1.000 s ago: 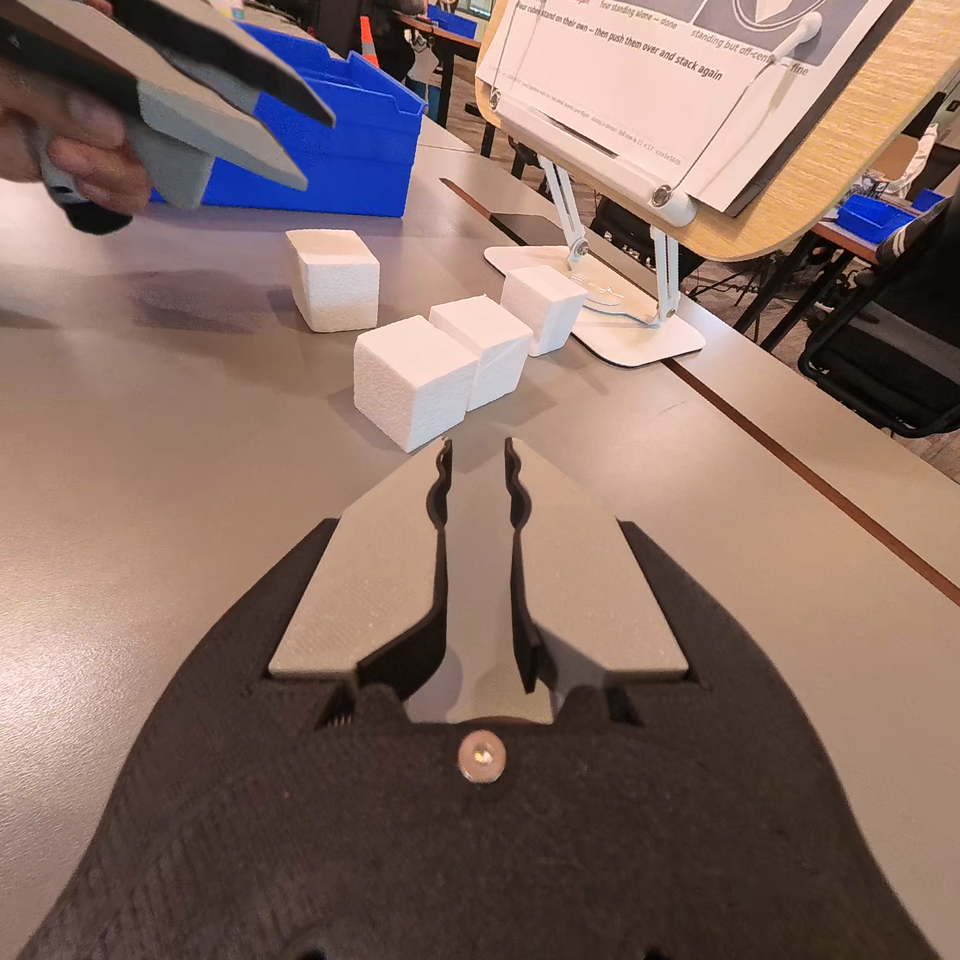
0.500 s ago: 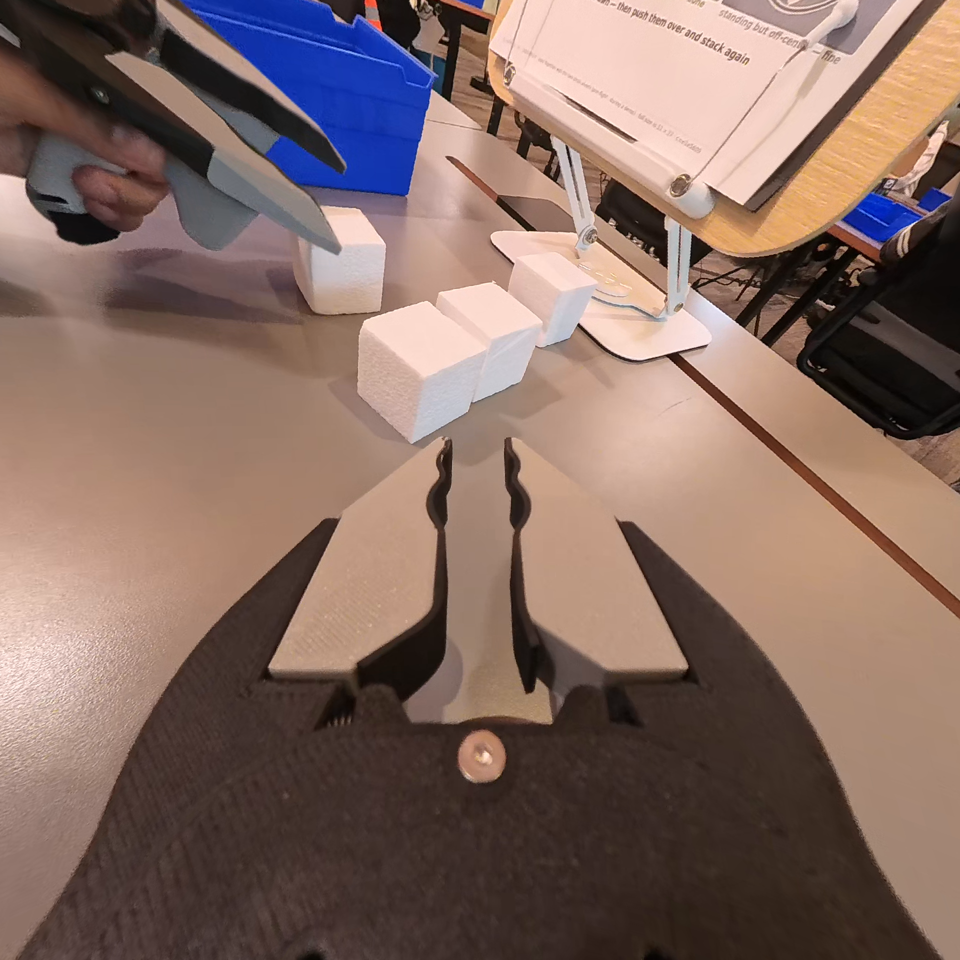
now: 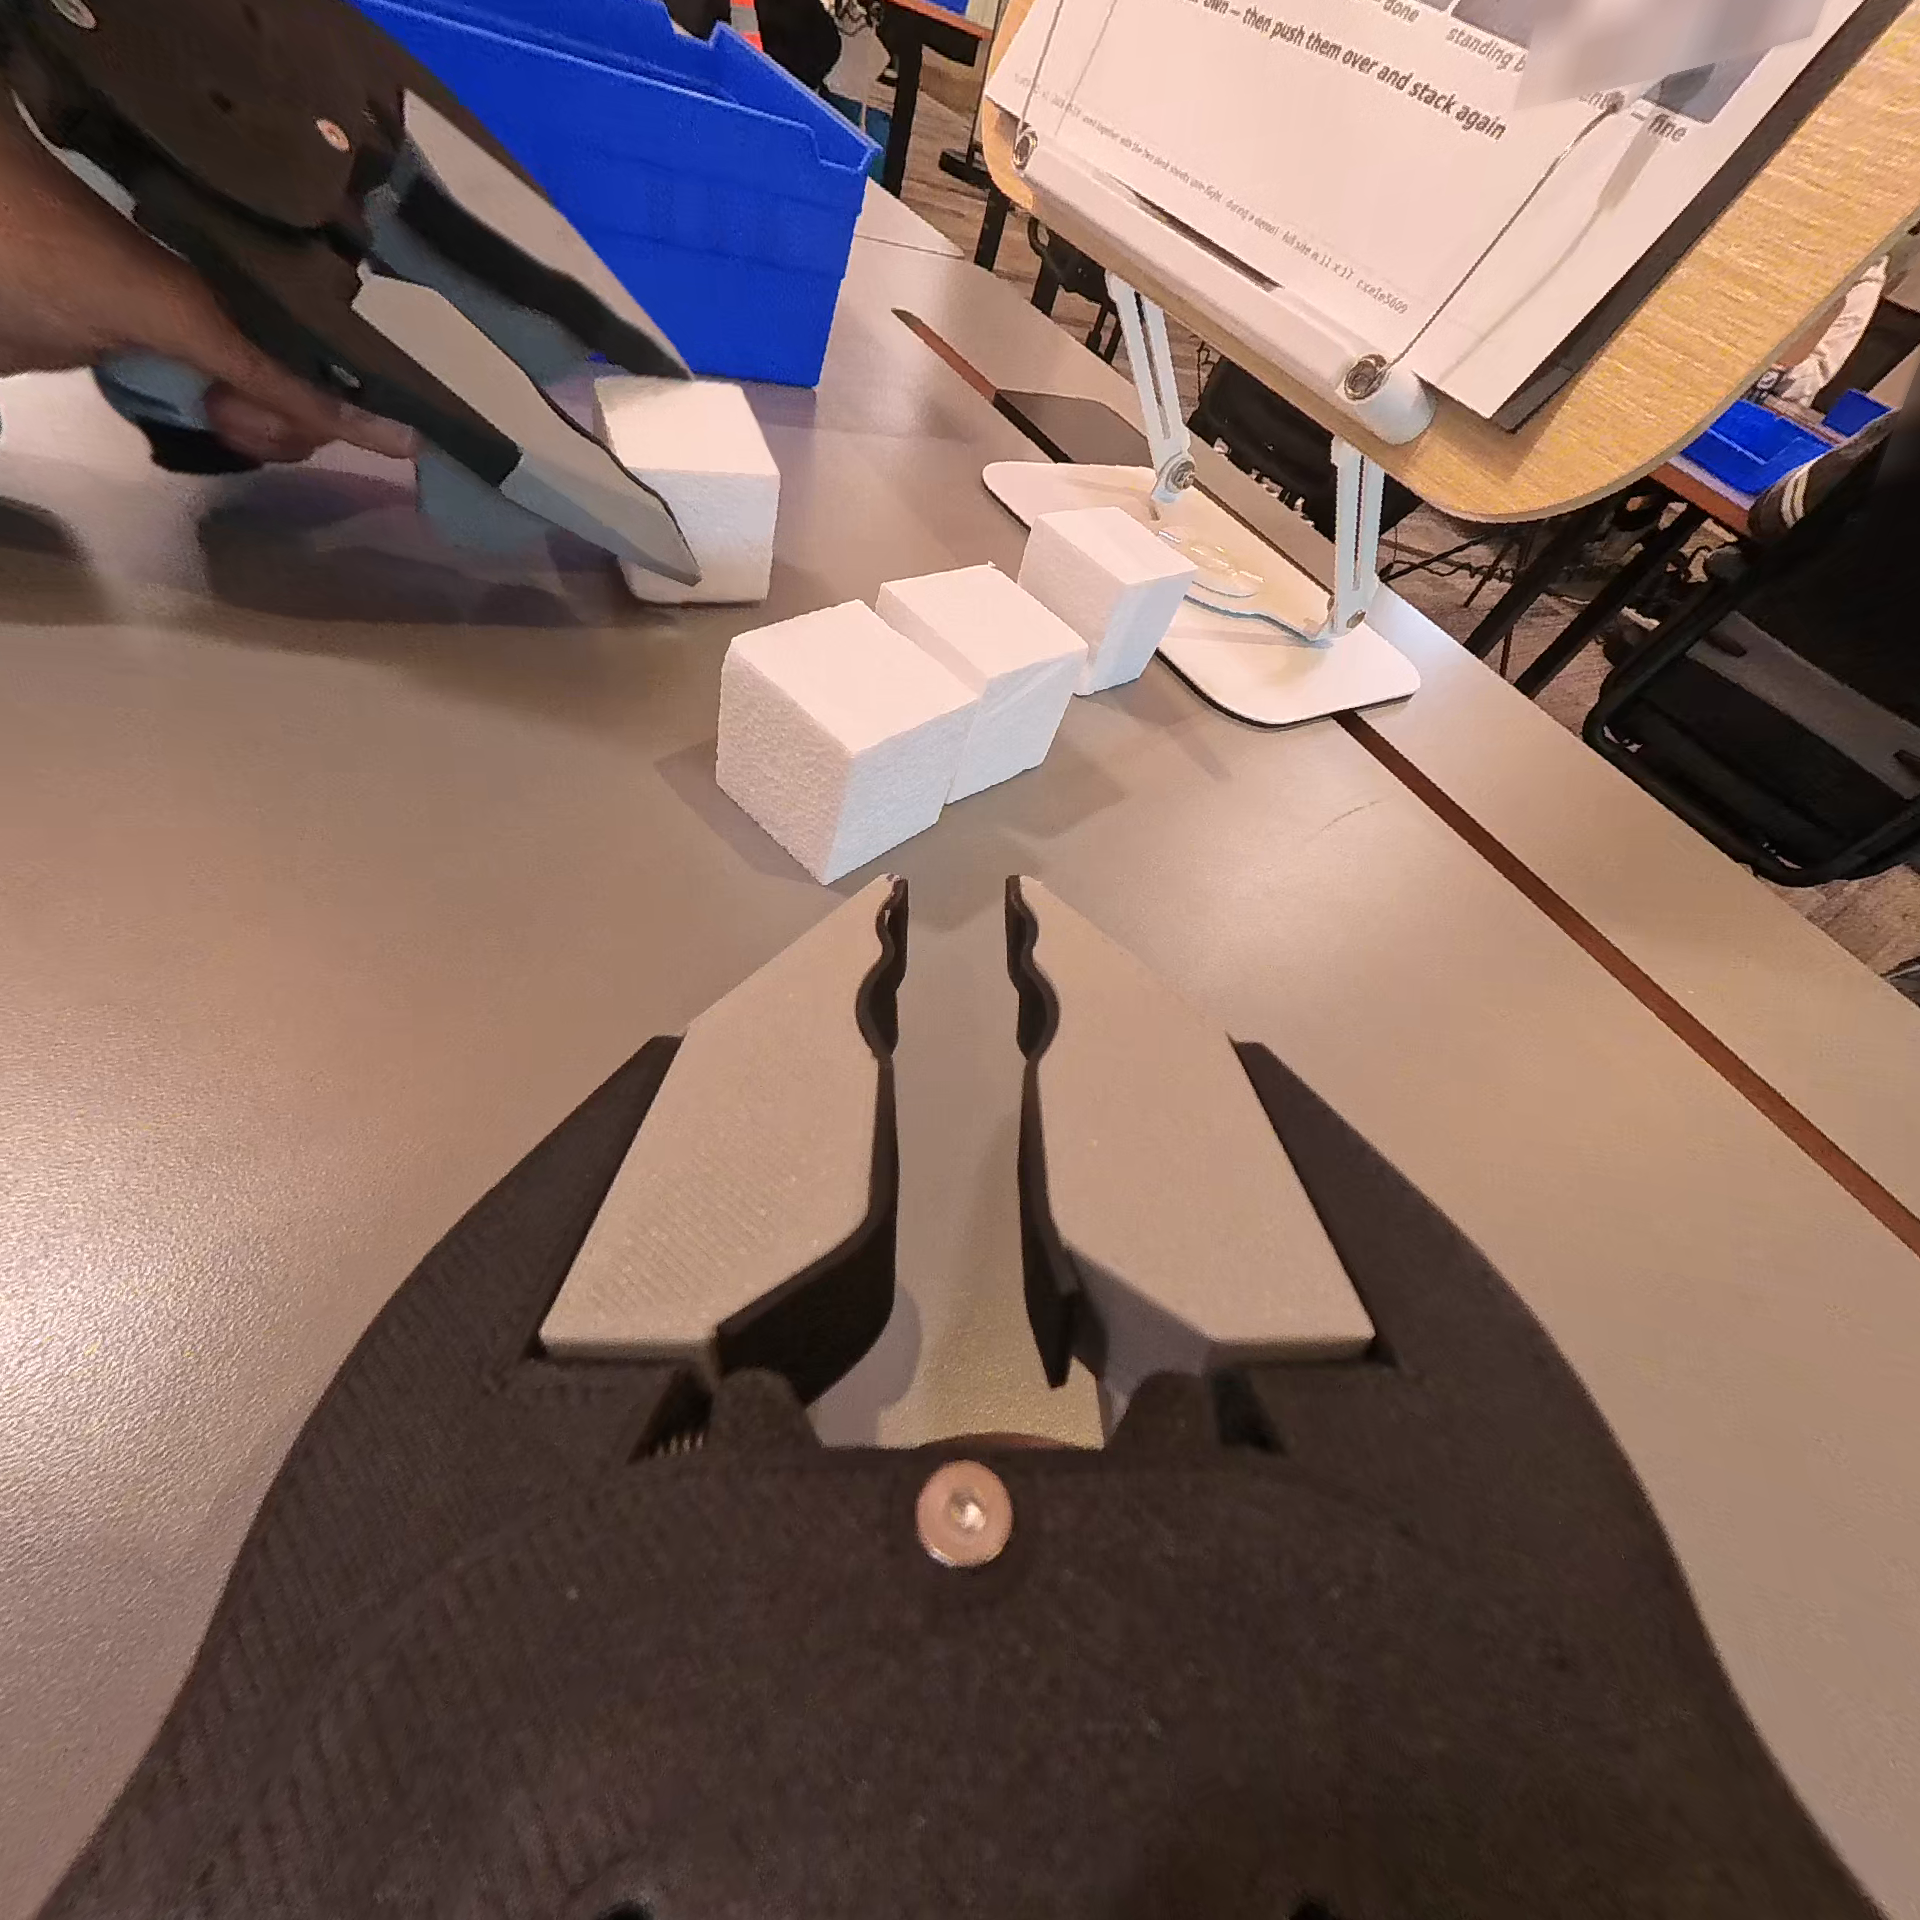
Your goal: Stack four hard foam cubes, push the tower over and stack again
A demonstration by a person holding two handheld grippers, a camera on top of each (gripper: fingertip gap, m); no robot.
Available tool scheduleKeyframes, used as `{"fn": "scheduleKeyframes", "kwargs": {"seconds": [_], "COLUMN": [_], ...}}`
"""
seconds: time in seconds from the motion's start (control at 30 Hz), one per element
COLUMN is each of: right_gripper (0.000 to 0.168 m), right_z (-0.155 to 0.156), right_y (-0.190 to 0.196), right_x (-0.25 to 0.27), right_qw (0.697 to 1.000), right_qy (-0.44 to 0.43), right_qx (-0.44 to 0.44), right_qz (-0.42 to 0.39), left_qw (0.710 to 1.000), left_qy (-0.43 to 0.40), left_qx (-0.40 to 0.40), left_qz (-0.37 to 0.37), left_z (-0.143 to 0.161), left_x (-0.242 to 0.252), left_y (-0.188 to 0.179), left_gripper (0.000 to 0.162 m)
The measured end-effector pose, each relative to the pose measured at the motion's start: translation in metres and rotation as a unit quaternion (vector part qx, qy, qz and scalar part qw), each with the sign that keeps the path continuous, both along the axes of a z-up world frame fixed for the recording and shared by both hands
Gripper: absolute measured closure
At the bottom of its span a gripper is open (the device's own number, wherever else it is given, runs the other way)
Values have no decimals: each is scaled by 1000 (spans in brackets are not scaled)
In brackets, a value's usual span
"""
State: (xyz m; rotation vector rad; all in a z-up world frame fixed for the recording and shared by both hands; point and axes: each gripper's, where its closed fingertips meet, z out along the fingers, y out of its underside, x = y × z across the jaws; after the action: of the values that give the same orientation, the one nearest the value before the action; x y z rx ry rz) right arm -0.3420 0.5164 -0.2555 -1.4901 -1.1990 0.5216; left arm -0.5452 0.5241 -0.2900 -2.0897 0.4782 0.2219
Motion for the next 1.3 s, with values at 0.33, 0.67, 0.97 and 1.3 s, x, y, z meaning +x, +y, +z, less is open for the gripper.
{"fn": "scheduleKeyframes", "kwargs": {"seconds": [0.33, 0.67, 0.97, 1.3], "right_gripper": [152, 152, 148, 144], "right_z": [0, 2, 7, 7], "right_y": [0, -2, -67, -78], "right_x": [0, 0, -13, -15], "right_qw": [1000, 1000, 968, 957], "right_qy": [0, 8, 41, 47], "right_qx": [-1, -10, -123, -148], "right_qz": [1, 10, 214, 245], "left_qw": [986, 918, 837, 841], "left_qy": [107, 20, -127, -59], "left_qx": [28, 35, -54, -58], "left_qz": [-128, -395, -529, -535], "left_z": [15, 36, 26, 0], "left_x": [25, 102, 169, 178], "left_y": [-1, -72, -123, -122], "left_gripper": [99, 98, 98, 98]}}
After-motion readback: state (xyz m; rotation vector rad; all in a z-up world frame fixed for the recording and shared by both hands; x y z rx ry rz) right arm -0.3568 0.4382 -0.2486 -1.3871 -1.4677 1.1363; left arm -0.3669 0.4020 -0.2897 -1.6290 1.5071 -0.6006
